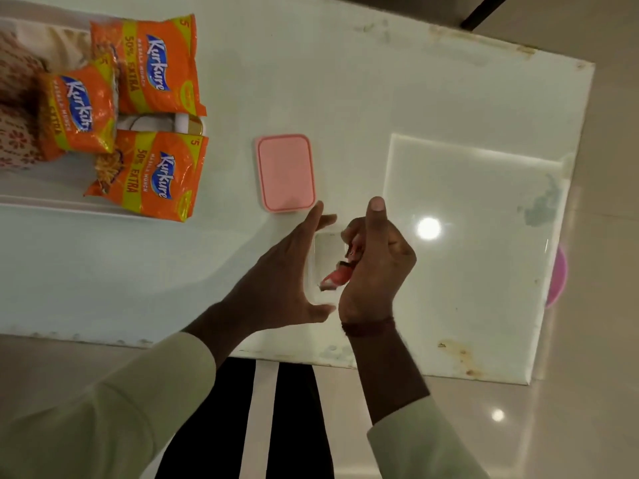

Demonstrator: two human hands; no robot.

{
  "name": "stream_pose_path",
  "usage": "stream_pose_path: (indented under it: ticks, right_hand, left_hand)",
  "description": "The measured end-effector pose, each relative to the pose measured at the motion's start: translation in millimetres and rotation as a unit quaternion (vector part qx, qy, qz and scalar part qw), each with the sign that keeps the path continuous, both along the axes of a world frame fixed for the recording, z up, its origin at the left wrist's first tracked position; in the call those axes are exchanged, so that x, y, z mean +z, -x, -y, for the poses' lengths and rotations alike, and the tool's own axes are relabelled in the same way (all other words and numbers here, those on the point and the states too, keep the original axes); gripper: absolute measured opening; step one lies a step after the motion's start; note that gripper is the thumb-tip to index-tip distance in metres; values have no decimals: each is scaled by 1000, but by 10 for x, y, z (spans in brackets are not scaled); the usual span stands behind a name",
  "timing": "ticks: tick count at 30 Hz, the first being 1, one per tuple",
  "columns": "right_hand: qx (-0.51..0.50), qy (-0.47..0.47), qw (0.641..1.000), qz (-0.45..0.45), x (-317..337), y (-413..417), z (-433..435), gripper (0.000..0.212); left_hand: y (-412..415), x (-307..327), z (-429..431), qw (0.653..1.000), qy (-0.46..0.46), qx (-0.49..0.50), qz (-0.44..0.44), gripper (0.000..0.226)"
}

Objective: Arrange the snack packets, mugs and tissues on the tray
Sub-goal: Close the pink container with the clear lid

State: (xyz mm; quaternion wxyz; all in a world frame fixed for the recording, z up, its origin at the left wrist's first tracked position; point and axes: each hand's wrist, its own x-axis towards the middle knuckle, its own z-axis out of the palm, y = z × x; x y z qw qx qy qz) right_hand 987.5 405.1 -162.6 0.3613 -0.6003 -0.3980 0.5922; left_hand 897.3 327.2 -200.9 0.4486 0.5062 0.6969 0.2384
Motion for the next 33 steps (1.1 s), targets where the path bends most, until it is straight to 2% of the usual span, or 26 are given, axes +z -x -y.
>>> stream_pose_path:
  ticks: [7,11,13,15,18,19,20,21,24,25,29,33]
  right_hand:
    - [37,-33,999,-1,25,-105,32,47]
    - [24,-31,999,28,19,-180,7,47]
    - [31,-62,996,56,37,-130,-59,44]
    - [69,-106,987,97,58,-4,-160,39]
    - [185,-143,958,166,71,275,-361,21]
    - [239,-158,937,199,68,374,-427,16]
    - [299,-180,906,241,56,467,-489,20]
    - [365,-205,861,289,23,542,-551,32]
    - [532,-263,693,410,-73,767,-666,71]
    - [562,-272,654,427,-101,835,-689,81]
    - [621,-271,572,462,-223,997,-759,104]
    - [629,-258,547,489,-261,1053,-797,114]
  left_hand:
    - [-1,-20,8,1000,-8,-3,-15,135]
    - [8,-21,38,998,-18,-21,-56,135]
    - [31,-5,81,998,-13,-26,-63,136]
    - [57,-1,152,998,-3,-29,-55,138]
    - [91,29,258,999,16,-22,-38,139]
    - [102,45,288,999,19,-19,-45,138]
    - [114,57,315,998,22,-17,-53,138]
    - [122,59,337,998,25,-18,-57,136]
    - [171,34,403,998,25,-26,-57,133]
    - [187,27,409,998,22,-27,-56,133]
    - [209,-26,424,999,16,-19,-29,131]
    - [179,-115,492,999,27,3,-18,132]
